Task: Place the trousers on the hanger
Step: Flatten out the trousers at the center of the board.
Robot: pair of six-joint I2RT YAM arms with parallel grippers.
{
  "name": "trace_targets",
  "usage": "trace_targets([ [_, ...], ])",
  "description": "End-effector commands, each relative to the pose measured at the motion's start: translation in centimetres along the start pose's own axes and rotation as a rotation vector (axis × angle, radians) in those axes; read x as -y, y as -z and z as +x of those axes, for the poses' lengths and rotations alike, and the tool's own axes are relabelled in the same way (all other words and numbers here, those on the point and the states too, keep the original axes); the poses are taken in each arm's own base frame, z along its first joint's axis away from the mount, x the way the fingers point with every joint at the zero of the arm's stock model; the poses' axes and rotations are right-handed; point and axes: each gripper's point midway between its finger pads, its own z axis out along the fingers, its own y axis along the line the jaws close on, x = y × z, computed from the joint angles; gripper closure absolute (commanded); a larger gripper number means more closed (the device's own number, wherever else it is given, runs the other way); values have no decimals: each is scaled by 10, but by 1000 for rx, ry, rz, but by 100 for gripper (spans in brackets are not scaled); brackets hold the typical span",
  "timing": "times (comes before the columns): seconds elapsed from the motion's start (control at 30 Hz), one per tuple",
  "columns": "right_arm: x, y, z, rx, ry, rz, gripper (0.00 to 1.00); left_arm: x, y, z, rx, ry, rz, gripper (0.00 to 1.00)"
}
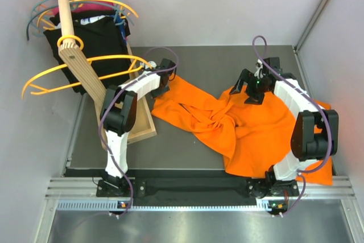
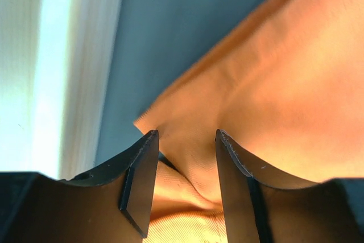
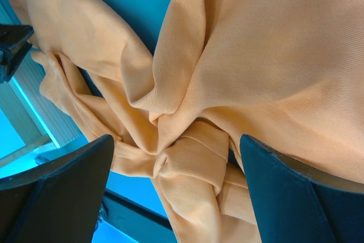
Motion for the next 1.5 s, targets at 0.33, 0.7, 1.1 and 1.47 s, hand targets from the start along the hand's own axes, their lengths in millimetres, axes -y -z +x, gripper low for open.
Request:
trace_targets([
  [0.33, -9, 8, 6, 26, 33, -35, 7, -8, 1, 3, 17, 47, -49, 51],
  [0.7, -10, 11, 3, 34, 46, -29, 7, -20, -16, 15, -30, 62, -91, 74],
  [1.1, -10, 8, -4, 40, 51, -19, 7, 33, 39, -27, 173, -28, 0, 100],
  [1.47, -30, 0, -21, 50, 91, -53, 7, 77, 77, -35, 176, 222, 65, 100],
])
